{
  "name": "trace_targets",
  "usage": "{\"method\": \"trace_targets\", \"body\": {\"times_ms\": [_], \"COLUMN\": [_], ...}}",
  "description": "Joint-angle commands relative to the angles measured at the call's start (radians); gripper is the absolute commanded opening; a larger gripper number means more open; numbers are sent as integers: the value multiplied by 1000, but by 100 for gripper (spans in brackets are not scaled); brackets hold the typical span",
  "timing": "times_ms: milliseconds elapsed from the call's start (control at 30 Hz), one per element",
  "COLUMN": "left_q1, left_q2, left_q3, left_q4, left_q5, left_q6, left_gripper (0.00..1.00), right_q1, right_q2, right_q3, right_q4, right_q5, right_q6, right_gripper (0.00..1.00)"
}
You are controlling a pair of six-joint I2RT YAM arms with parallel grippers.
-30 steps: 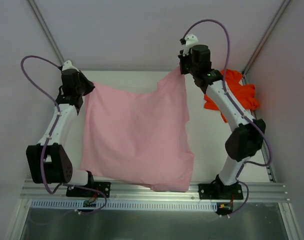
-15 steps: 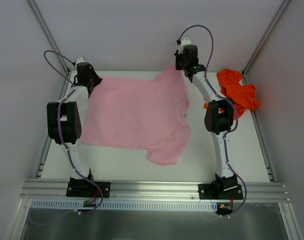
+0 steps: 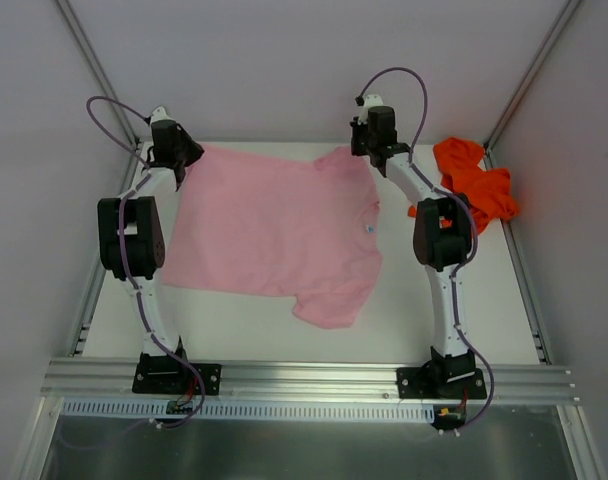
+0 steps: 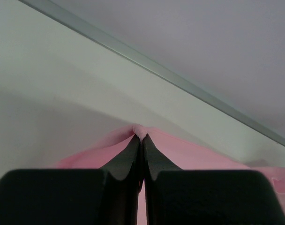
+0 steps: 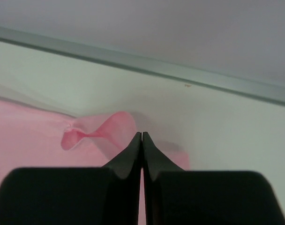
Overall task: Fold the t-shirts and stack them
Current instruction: Fold the flattened tshirt in 1/3 of the way
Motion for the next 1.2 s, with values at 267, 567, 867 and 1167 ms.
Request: {"method": "trace_targets", "body": {"times_ms": [267, 567, 867, 1167], "left_q1": [119, 136, 174, 200], "left_q2": [21, 47, 38, 39], "left_q3": [-42, -53, -118, -137], "left_q4": [111, 102, 114, 57], "left_q5": [283, 363, 382, 389], "left_q6": [47, 84, 79, 62], "left_gripper": [0, 0, 0, 0], "right_q1": [9, 30, 49, 55], "right_q2": [-286, -372, -479, -590], "right_q3": [-241, -362, -557, -732], "right_q4": [125, 128, 141, 157], "right_q5": [6, 10, 62, 105], "right_q6": [40, 72, 130, 156], "right_gripper": [1, 1, 1, 1]}}
